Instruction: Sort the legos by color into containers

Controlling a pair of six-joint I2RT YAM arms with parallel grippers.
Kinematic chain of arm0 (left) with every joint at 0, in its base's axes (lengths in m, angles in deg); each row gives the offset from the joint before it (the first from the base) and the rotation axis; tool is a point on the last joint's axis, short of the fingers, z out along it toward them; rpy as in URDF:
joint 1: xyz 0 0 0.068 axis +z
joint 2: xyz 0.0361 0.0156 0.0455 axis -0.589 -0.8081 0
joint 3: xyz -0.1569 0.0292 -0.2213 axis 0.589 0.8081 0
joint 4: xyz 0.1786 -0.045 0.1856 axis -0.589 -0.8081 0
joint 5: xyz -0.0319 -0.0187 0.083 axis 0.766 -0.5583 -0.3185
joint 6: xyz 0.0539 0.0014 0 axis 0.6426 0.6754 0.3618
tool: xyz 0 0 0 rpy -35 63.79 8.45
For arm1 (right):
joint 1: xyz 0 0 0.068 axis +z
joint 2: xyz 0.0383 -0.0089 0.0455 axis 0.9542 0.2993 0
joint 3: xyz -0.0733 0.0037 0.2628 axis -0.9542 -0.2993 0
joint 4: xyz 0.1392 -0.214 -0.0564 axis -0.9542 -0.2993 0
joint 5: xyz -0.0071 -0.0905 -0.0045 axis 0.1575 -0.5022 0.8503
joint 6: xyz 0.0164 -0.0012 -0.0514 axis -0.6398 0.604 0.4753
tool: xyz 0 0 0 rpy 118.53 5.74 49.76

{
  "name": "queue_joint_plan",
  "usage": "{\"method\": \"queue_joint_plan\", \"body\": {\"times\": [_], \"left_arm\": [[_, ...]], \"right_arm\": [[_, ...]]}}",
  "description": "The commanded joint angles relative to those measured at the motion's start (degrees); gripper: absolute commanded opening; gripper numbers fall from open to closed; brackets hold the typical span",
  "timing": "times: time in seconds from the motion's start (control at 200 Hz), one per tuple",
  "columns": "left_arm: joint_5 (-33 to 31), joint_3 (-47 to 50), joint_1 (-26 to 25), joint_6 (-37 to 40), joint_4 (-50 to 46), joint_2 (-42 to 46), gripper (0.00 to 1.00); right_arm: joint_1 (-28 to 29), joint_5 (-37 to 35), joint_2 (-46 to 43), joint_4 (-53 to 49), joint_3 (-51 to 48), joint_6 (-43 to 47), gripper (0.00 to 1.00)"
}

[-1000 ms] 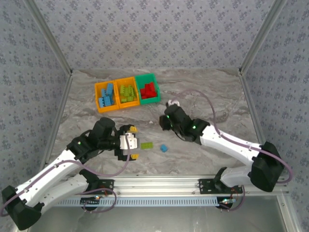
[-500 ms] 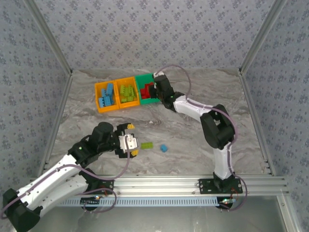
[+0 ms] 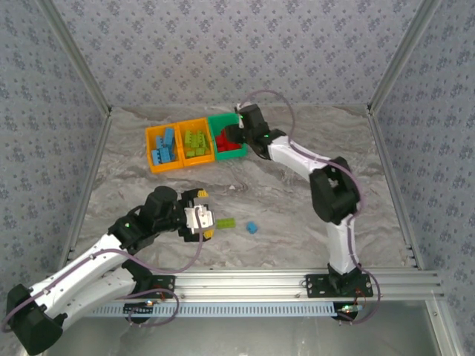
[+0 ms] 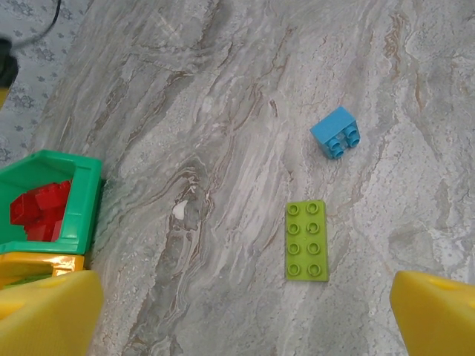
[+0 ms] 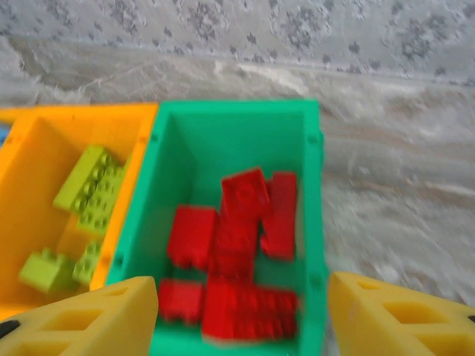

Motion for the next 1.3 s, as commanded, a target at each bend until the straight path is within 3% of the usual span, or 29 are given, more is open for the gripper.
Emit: {"method": "queue_joint_plan", "body": {"times": [0.0, 0.215, 0.395, 0.535, 0.63, 0.805, 0.999, 1.294], "left_arm": [[0.7, -0.1, 0.0, 0.6, 1.5, -0.2, 0.99], [4.5, -5.4, -2.2, -8.1, 2.1, -3.7, 0.99], [-2.3, -12.9, -11.7, -19.7, 2.9, -12.9, 0.99], [-11.5, -13.5, -18.0, -31.9, 11.0, -21.9, 0.98], [-17.5, -15.9, -20.1, -43.9, 12.0, -29.1, 0.96], [-21.0, -25.7, -21.0, -61.9, 1.5, -43.6, 0.92], [-17.2, -31.6, -21.3, -63.9, -2.7, -53.3, 0.92], [-15.2, -33.4, -21.3, -62.3, -6.9, -59.2, 0.79]], "right_arm": [[-1.6, 3.7, -14.9, -3.2, -8.7, 2.0, 0.69], [-3.3, 14.6, -41.0, -15.4, -25.8, 2.3, 0.79], [-1.3, 17.6, -57.4, -33.0, -32.4, -4.7, 0.83], [-1.3, 18.5, -65.7, -40.5, -37.0, -11.1, 0.84], [-1.3, 18.1, -68.6, -42.3, -39.7, -13.6, 0.84], [-1.7, 17.5, -69.7, -42.6, -42.7, -15.1, 0.85], [-2.7, 18.4, -67.8, -41.7, -43.9, -15.2, 0.85], [-3.2, 18.4, -68.2, -42.4, -44.7, -15.5, 0.86]]}}
